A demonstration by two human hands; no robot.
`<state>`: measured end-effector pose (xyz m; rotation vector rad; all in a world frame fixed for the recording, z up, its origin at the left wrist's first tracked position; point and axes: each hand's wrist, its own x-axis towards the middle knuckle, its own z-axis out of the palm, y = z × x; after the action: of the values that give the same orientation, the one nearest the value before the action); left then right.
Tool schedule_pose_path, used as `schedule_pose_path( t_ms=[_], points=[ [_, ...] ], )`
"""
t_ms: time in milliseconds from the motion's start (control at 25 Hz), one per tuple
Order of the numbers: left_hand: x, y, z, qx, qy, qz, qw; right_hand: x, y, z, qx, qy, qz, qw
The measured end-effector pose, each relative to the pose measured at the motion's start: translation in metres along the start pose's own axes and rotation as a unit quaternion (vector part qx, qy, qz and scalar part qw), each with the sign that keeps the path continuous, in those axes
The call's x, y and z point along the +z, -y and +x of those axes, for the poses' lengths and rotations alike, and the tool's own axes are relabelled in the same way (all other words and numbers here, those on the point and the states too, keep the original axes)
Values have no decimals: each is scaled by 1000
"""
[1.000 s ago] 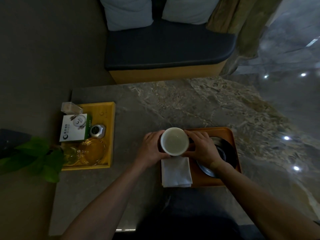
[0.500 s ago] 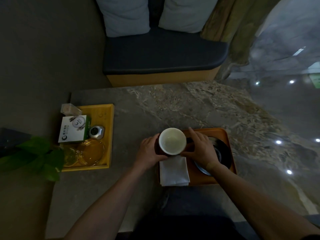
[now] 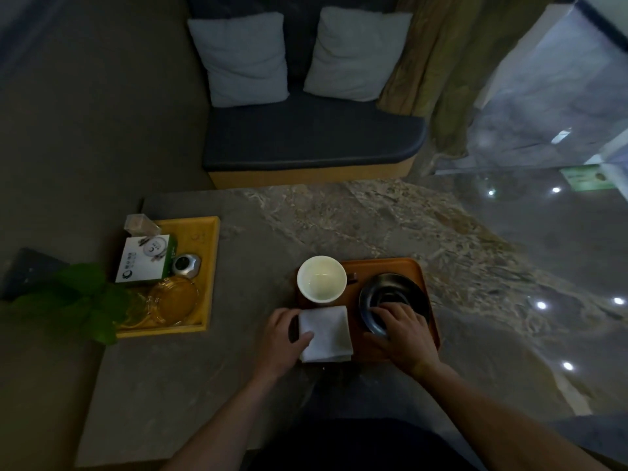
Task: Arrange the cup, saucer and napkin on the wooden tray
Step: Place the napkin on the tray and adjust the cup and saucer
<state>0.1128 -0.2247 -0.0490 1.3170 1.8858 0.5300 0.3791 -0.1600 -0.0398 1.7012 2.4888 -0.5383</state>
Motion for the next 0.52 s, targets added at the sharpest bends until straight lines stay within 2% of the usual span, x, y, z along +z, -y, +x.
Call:
schedule_pose_path(
  t_ms=[280,520],
  points=[
    [36,-36,-25,35,-10,33,999,-18,-53,-24,-46,-5,-34,998],
    [65,-75,-19,93,4,153,984,-32,-106,-32,-76,8,-37,996]
  ],
)
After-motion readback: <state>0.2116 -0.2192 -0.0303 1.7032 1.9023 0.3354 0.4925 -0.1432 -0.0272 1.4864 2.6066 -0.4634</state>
